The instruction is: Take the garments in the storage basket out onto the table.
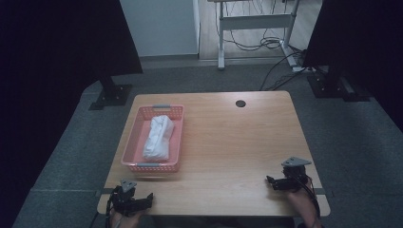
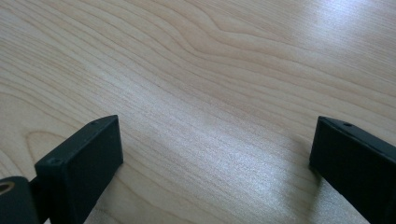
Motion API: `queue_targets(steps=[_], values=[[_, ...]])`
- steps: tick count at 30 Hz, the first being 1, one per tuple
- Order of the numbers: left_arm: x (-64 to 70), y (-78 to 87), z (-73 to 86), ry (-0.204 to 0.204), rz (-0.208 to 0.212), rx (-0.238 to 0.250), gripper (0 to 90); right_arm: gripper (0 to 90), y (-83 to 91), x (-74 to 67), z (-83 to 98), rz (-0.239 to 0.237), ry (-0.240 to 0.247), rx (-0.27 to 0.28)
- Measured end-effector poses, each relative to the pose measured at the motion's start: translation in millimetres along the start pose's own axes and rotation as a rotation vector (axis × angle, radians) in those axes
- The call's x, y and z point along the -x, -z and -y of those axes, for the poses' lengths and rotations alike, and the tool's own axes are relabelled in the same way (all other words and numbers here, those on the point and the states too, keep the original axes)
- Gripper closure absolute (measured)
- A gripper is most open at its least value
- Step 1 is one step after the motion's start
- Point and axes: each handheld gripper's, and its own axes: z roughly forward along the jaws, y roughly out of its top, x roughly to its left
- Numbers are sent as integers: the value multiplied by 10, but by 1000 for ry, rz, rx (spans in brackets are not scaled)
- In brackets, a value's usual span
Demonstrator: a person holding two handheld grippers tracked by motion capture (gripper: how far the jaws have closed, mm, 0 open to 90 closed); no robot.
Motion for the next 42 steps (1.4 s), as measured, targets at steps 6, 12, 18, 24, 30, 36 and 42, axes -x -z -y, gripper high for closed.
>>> queue_targets(steps=[6, 12, 18, 24, 30, 36, 42], values=[[-4, -1, -4, -4, 5, -2, 0, 21, 0, 0, 0, -1, 1, 0], [-2, -3, -13, -3, 2, -8, 0, 21, 0, 0, 0, -1, 0, 0], [-3, -5, -9, -6, 4, -2, 0, 21, 0, 0, 0, -1, 0, 0], [0, -9, -28, 15, -3, -6, 2, 21, 0, 0, 0, -1, 1, 0], [-9, 8, -49, 40, -2, -13, 30, 21, 0, -1, 0, -1, 0, 0], [-17, 38, -63, 44, 4, -18, 44, 21, 0, -1, 0, -2, 1, 0], [-15, 98, -109, 34, 9, -10, 48, 21, 0, -1, 0, -2, 1, 0]])
